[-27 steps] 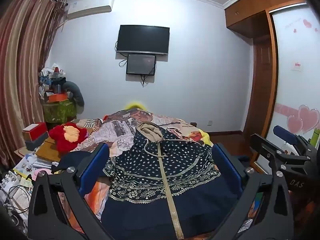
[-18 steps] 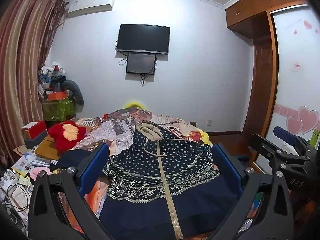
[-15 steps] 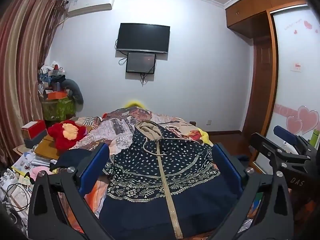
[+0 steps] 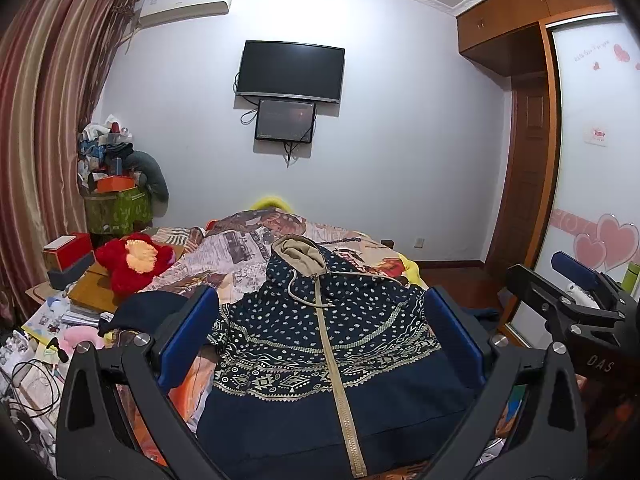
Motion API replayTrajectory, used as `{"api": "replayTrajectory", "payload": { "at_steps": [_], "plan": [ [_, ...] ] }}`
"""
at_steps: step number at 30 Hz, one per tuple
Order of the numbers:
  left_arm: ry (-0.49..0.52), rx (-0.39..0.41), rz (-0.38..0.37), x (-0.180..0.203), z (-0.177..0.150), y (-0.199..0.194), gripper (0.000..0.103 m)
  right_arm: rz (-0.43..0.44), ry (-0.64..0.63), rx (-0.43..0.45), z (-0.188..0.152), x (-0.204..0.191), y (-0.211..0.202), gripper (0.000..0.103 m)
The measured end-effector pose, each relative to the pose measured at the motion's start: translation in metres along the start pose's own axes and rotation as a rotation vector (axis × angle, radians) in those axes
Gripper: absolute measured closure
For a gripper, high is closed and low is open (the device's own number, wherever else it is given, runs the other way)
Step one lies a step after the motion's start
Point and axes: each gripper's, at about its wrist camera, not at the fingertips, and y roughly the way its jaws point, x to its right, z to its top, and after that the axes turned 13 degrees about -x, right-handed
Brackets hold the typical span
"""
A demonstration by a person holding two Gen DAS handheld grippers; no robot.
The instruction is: Fold large clothes
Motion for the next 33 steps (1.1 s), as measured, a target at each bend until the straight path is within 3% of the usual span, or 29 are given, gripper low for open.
{"api": "replayTrajectory", "payload": {
  "at_steps": [33],
  "plan": [
    [-0.026,-0.013,0.005,-0.0074,-0.0004,0.0046,0.000,-0.001,-0.008,-0.005,-0.0052,-0.0036,0.0084,0.000]
  ]
}}
